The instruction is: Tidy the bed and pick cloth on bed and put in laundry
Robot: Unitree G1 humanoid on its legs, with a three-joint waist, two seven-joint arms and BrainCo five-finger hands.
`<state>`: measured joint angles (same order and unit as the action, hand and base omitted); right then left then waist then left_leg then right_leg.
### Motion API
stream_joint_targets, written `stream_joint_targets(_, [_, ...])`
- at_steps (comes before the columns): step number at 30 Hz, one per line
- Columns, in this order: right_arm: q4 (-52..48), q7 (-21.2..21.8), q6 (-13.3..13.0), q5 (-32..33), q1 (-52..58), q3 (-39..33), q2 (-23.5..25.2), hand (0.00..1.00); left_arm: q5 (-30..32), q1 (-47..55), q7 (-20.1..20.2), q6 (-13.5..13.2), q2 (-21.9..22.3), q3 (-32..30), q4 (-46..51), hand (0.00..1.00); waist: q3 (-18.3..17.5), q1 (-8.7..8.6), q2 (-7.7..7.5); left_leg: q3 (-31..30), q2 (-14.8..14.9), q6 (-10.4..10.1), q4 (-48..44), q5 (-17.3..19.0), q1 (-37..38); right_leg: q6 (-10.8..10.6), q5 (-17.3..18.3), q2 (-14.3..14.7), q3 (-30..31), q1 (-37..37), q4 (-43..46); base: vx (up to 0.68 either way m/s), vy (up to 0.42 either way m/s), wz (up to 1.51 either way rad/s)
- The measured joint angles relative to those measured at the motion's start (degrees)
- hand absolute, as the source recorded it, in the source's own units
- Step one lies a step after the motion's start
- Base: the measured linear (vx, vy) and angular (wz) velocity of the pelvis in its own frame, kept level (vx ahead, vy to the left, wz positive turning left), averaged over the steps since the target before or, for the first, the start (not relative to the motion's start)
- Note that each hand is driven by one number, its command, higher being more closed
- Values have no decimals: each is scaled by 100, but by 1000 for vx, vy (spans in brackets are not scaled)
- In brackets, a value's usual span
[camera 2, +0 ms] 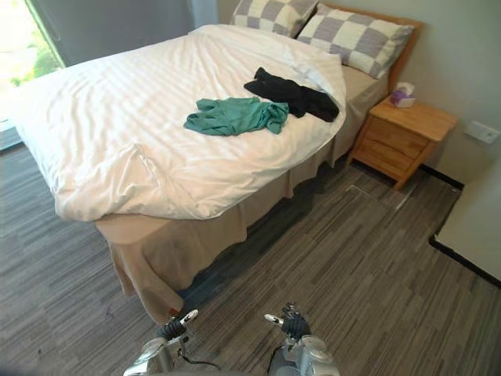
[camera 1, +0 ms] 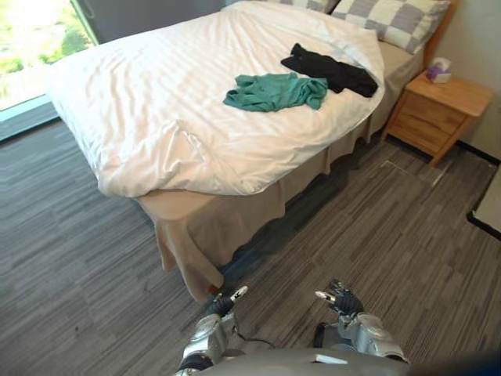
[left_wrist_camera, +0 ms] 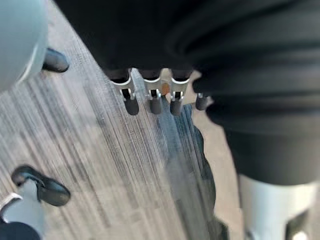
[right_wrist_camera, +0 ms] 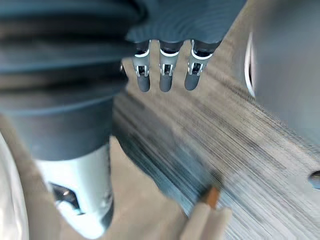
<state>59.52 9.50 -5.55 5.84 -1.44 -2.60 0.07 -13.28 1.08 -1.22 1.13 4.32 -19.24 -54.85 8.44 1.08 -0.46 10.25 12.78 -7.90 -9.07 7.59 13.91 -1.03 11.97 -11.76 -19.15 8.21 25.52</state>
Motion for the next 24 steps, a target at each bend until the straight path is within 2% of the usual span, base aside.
stream_joint_targets(2, [14,74,-52,-180,-5,-32,14,0,-187,31,-40,-86,25,-185,-12,0,-23,-18,32,-36,185,110,-213,-251,-228,13,-4,130,-363,-330,-421,131,-277,77])
stream_joint_targets(3, [84,129,-51,-271,5,-150,-21,0,-189,58,-40,-188,25,-222,-10,0,-59,-11,92,-46,292,117,-444,-381,-426,84,-69,182,-627,-563,-684,133,-195,100])
stream_joint_targets(4, [151,141,-51,-275,21,-229,-78,0,-194,75,-41,-293,26,-227,-14,0,-51,-9,73,50,371,106,-672,-489,-611,102,-100,190,-891,-794,-892,135,-170,99])
stream_joint_targets(6, [261,140,-44,-279,38,-391,-141,0,-228,100,-42,-403,21,-192,-49,0,-71,10,110,347,446,40,-935,-475,-789,146,-163,192,-1208,-1098,-1181,142,-89,82])
stream_joint_targets(8, [356,143,-42,-280,13,-399,-173,0,-337,165,-47,-498,12,-107,-59,0,-102,14,162,597,365,-36,-906,-387,-891,89,-273,147,-1387,-1282,-1437,138,23,53])
stream_joint_targets(10, [400,160,-34,-280,-6,-456,-173,0,-362,181,-47,-579,-47,69,-109,0,-104,7,163,1093,225,-14,-607,-352,-895,-21,-393,52,-1580,-1427,-1590,122,104,54])
stream_joint_targets(12, [410,173,14,-288,33,-643,-304,0,-362,128,-45,-603,-109,380,-273,0,-247,-72,185,1533,-102,40,-87,-448,-807,-185,-587,-86,-1907,-1527,-1774,156,233,91])
stream_joint_targets(14, [412,197,20,-365,107,-613,-294,0,-365,94,-46,-658,-179,439,-273,0,-205,19,47,1642,-229,52,-172,-456,-851,-224,-877,-174,-1954,-1676,-2038,134,276,44])
stream_joint_targets(16, [400,292,11,-491,116,-572,-201,0,-421,162,-50,-653,-403,515,-307,0,-217,30,-113,1615,-277,59,-789,-456,-1077,-292,-1104,-358,-1950,-1831,-2123,124,257,32])
stream_joint_targets(17, [402,327,1,-496,117,-564,-84,0,-421,177,-53,-663,-560,515,-312,0,-115,35,-344,1658,-379,145,-1127,-155,-1312,-374,-1185,-627,-1940,-2001,-2133,105,252,39])
stream_joint_targets(18, [398,347,-30,-497,150,-542,-211,0,-422,233,-59,-673,-524,530,-265,0,-204,12,-127,1658,-583,505,94,-602,-1164,-444,-1235,-581,-1974,-2070,-2127,93,251,34])
stream_joint_targets(19, [403,342,-44,-500,146,-544,-312,0,-424,269,-60,-663,-418,558,-268,0,-203,-10,14,1769,-553,627,206,-625,-1133,-495,-1200,-531,-1935,-2069,-2124,80,226,27])
stream_joint_targets(20, [390,341,-52,-497,121,-519,-333,0,-424,307,-60,-659,-419,578,-271,0,-238,-3,37,1767,-616,601,313,-552,-1088,-581,-1101,-563,-1897,-2087,-2181,77,151,14])
stream_joint_targets(21, [352,351,-53,-499,35,-415,-257,0,-459,308,-73,-622,-503,580,-268,0,-179,43,-50,1762,-705,603,325,-550,-1141,-573,-1053,-567,-1806,-2067,-2288,56,94,8])
stream_joint_targets(24, [267,303,-48,-494,-73,-377,-157,0,-455,349,-55,-408,-700,715,-350,0,-101,131,-113,1654,-763,618,309,-517,-1205,-572,-1061,-589,-1646,-2055,-2142,9,-5,19])
